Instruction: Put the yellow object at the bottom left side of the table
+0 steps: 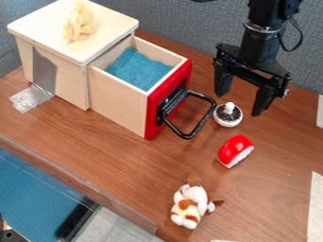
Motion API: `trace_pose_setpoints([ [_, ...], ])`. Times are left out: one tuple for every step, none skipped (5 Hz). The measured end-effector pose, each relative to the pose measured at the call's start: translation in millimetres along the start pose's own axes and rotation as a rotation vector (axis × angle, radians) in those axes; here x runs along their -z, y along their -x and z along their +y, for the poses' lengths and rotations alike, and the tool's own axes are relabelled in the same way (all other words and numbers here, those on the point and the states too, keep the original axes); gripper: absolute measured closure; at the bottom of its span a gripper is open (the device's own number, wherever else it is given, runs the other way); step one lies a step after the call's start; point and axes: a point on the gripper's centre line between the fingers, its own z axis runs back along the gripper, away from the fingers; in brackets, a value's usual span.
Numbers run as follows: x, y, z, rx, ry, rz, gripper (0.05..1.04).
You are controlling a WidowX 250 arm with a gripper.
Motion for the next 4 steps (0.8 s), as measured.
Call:
trace_pose_setpoints([
  [12,4,1,0.001,-0.002,0.038,0.082],
  [-20,12,34,-0.021,-0.001,0.01,0.082],
  [-67,26,79,-0.063,-0.026,-0.075,0.082],
  [-86,37,106,-0.068,-0.033,-0.106,0.082],
])
